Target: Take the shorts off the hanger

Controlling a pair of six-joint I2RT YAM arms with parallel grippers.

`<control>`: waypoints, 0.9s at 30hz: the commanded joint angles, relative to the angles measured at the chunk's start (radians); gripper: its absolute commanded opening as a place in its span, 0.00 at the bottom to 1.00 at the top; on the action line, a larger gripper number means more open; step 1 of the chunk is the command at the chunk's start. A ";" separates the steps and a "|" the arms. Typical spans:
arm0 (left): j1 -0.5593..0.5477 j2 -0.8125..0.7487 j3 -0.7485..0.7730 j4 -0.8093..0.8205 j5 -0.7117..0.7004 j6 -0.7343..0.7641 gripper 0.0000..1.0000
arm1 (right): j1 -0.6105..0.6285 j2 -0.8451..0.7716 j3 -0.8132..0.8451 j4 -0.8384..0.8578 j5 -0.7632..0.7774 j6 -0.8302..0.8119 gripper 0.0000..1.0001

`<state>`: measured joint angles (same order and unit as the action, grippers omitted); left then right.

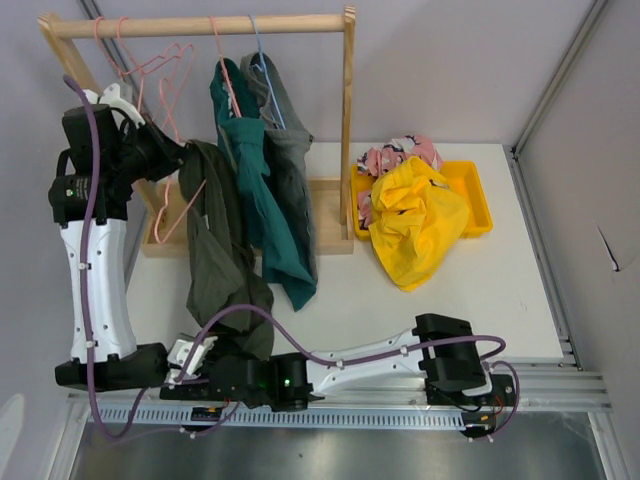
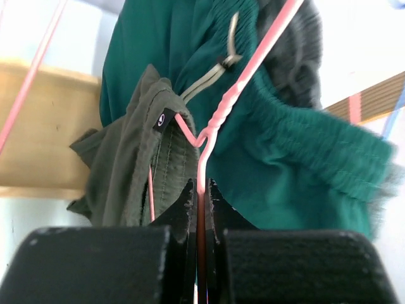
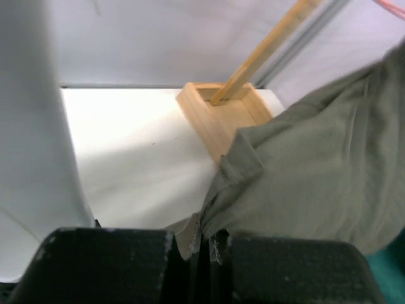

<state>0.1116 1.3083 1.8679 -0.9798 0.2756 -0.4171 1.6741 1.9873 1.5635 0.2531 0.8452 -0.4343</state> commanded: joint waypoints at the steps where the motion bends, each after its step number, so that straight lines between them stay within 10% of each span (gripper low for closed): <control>1: 0.030 -0.207 -0.081 0.092 0.017 0.021 0.00 | -0.309 0.037 0.397 0.019 -0.147 -0.045 0.00; 13: -0.052 -0.311 -0.234 0.112 0.087 -0.054 0.00 | -0.511 0.113 0.635 -0.229 -0.294 0.123 0.00; 27: -0.052 -0.273 -0.049 0.130 -0.088 0.044 0.00 | -0.156 -0.386 -0.115 0.086 -0.025 0.106 0.00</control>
<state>0.0639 1.0298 1.7737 -0.8898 0.2390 -0.4194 1.4185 1.7802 1.4868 0.1635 0.6765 -0.2901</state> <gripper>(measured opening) 0.033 0.038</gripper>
